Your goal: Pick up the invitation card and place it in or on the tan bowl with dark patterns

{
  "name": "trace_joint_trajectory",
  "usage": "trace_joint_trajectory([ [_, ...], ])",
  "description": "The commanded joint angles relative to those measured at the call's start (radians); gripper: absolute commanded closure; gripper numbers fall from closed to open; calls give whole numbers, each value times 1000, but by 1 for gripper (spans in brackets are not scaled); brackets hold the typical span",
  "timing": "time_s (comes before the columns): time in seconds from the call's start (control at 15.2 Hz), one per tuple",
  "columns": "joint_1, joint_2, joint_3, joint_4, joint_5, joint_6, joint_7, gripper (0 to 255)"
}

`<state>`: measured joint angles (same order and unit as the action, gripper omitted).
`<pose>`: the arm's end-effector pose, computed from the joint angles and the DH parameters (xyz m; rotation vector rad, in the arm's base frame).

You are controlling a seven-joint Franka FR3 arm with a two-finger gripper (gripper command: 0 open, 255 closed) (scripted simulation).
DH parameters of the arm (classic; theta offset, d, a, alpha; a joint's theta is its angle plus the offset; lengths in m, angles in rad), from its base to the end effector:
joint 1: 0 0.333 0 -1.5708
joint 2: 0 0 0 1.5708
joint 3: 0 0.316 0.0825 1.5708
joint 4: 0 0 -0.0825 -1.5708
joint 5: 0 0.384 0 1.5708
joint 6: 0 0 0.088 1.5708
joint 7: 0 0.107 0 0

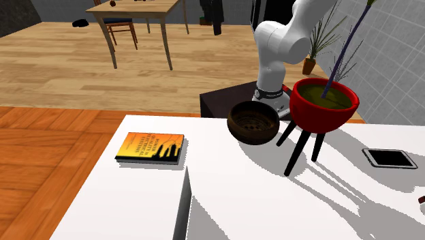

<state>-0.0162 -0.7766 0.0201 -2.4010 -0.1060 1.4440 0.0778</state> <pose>0.2927 -0.0098 0.5578 3.0005 -0.1273 -0.2648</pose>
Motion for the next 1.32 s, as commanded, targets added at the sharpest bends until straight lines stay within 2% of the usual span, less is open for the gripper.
trace_joint_trajectory([
  [0.0,0,0,0,0,0,0,0,0],
  [0.59,112,311,34,115,-12,191,-189,0],
  [1.25,218,617,111,286,-34,325,-378,0],
])
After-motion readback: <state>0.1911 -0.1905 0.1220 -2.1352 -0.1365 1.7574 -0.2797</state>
